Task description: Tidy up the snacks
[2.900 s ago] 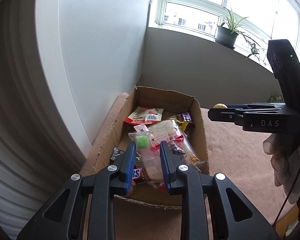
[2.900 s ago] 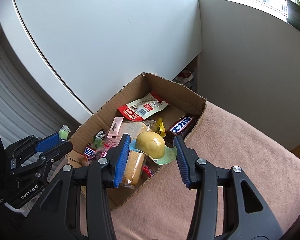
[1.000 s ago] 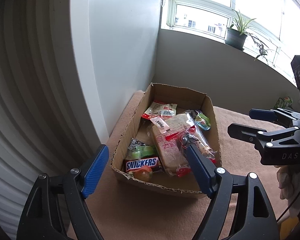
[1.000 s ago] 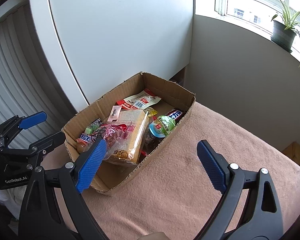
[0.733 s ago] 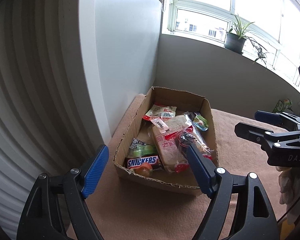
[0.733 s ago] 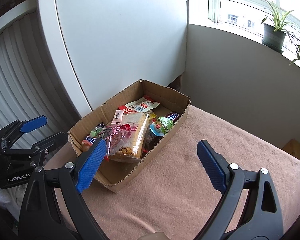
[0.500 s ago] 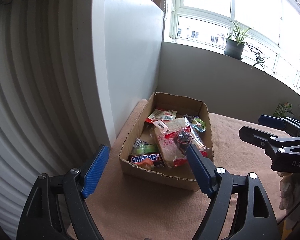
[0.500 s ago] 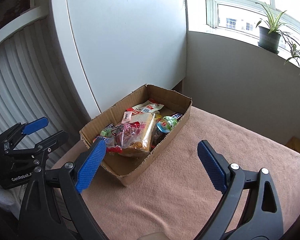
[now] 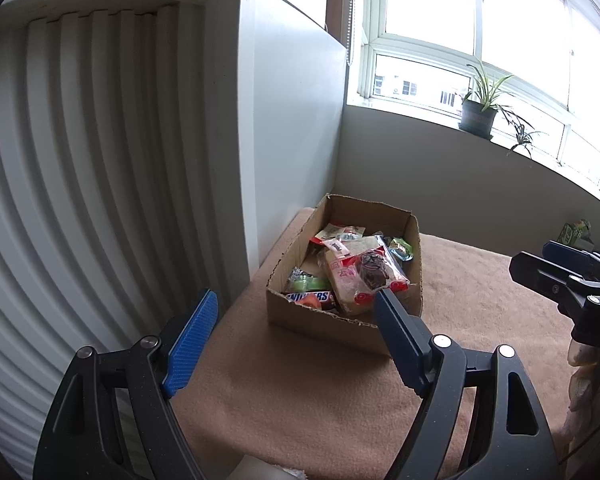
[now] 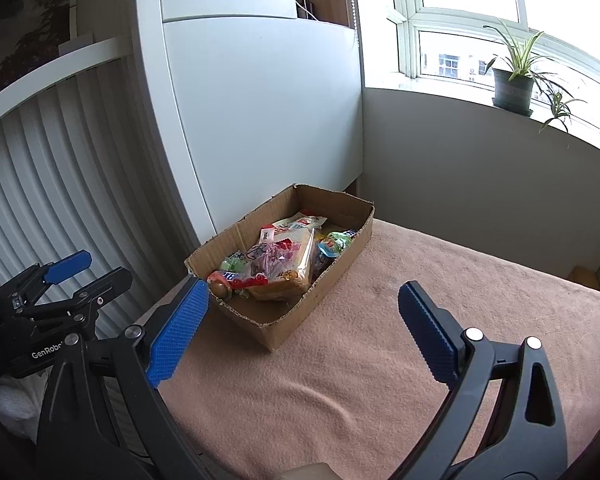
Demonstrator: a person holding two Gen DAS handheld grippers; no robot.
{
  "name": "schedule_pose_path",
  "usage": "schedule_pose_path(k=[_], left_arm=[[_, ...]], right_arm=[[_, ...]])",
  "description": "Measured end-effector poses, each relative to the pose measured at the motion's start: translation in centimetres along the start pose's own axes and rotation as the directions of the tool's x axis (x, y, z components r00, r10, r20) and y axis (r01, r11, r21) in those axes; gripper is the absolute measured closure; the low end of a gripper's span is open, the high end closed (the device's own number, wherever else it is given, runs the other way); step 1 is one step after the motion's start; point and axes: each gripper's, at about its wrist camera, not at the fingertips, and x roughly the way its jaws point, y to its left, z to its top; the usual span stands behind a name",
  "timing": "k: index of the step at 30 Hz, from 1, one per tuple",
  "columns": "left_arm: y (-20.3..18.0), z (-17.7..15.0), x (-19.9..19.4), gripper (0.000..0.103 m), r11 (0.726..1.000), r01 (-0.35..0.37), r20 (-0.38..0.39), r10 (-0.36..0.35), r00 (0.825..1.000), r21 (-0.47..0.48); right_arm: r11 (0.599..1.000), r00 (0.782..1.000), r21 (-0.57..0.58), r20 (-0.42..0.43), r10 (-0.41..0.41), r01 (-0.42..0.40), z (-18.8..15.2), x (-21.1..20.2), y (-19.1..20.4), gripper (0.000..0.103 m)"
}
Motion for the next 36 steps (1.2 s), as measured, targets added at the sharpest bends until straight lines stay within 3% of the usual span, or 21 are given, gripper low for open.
schedule_pose_path(k=[7,36], left_arm=[[-0.6,-0.9,-1.0,0.022,1.000,-0.001,-0.005,0.001,1.000,0.020],[-0.3,-1.7,-2.5,0.022,1.000,0.016,-0.005,-0.016,1.000,0.013]], right_arm=[[0.998,1.000,0.069,0.008,0.003,-0.003,-1.7,-1.6,-0.7,0.005],[0.997,1.000,0.083,0.001,0.007,-0.007,-3.2,-2.8,0.1,0.005]])
